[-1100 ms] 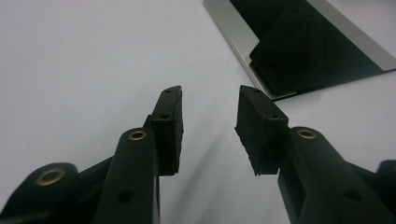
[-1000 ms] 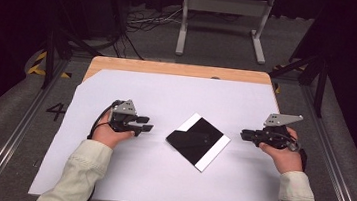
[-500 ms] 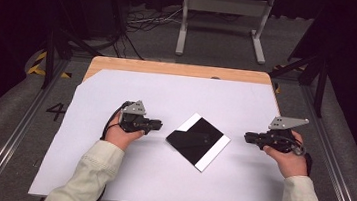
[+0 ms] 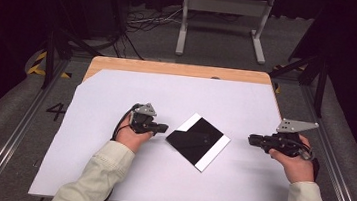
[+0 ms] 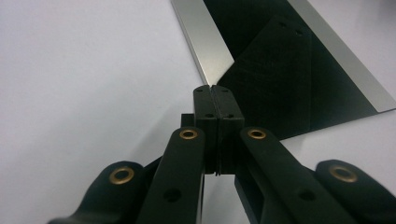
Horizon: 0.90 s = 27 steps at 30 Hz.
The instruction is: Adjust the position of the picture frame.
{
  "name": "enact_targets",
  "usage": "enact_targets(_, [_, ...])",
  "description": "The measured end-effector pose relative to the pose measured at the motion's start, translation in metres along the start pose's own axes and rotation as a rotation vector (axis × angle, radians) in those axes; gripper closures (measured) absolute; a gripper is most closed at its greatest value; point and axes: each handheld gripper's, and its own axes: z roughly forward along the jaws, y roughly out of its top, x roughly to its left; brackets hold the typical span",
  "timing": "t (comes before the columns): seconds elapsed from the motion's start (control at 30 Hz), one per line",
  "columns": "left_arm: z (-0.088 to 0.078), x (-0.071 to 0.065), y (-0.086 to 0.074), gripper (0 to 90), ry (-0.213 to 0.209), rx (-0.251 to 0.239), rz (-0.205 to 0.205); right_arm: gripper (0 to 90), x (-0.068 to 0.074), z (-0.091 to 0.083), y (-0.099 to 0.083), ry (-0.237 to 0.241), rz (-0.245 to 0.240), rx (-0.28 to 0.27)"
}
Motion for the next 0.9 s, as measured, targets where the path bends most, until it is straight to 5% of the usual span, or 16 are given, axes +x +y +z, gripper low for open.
enact_targets(0.17, [0.005, -0.001, 0.0, 90.0, -0.016, 0.033, -0.018, 79.8, 0.001, 0.0, -0.001, 0.006, 0.0, 0.008])
enact_targets(0.63, [0.01, -0.004, -0.001, 90.0, -0.051, 0.084, 0.012, 78.5, -0.001, 0.002, -0.003, 0.009, 0.015, 0.028])
enact_targets(0.9, [0.016, -0.025, 0.006, 90.0, -0.108, 0.197, 0.08, 81.9, 0.001, 0.0, -0.001, 0.019, 0.025, 0.045])
